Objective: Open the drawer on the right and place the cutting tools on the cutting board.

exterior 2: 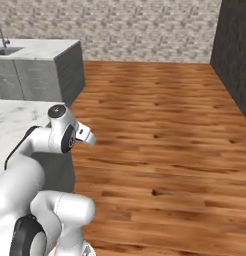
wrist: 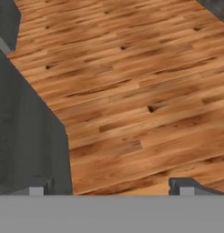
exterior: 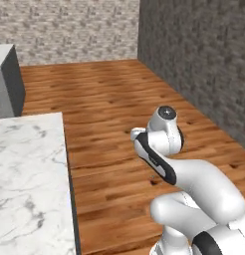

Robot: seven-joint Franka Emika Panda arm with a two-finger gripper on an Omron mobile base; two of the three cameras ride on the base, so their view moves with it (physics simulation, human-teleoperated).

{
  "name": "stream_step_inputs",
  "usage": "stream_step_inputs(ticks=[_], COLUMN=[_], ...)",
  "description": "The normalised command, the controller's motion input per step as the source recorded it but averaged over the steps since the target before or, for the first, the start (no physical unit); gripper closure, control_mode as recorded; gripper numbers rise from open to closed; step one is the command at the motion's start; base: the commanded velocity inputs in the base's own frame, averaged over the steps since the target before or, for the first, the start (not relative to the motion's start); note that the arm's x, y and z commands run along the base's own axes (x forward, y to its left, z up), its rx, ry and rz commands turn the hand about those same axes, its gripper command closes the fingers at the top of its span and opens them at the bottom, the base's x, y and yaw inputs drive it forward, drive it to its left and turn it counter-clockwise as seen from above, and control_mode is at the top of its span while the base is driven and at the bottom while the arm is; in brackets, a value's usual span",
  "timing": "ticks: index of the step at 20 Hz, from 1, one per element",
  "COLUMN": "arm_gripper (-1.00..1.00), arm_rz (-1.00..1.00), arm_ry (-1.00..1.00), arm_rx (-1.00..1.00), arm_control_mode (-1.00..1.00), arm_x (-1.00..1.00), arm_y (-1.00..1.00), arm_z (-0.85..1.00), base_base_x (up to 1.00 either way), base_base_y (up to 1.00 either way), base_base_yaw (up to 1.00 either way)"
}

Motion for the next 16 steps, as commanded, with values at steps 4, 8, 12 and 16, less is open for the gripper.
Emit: stream_step_inputs(ticks=[4,8,12,16], arm_gripper=[-1.0,-1.0,-1.0,-1.0], arm_rz=[0.0,0.0,0.0,0.0], arm_ry=[0.0,0.0,0.0,0.0], arm_rx=[0.0,0.0,0.0,0.0], arm_control_mode=[1.0,1.0,1.0,1.0], arm_x=[0.0,0.0,0.0,0.0], arm_y=[0.0,0.0,0.0,0.0], arm_z=[0.0,0.0,0.0,0.0], base_base_x=[1.0,1.0,1.0,1.0], base_base_y=[-0.84,-0.58,-0.39,-0.13], base_base_yaw=[0.04,0.06,0.12,0.29])
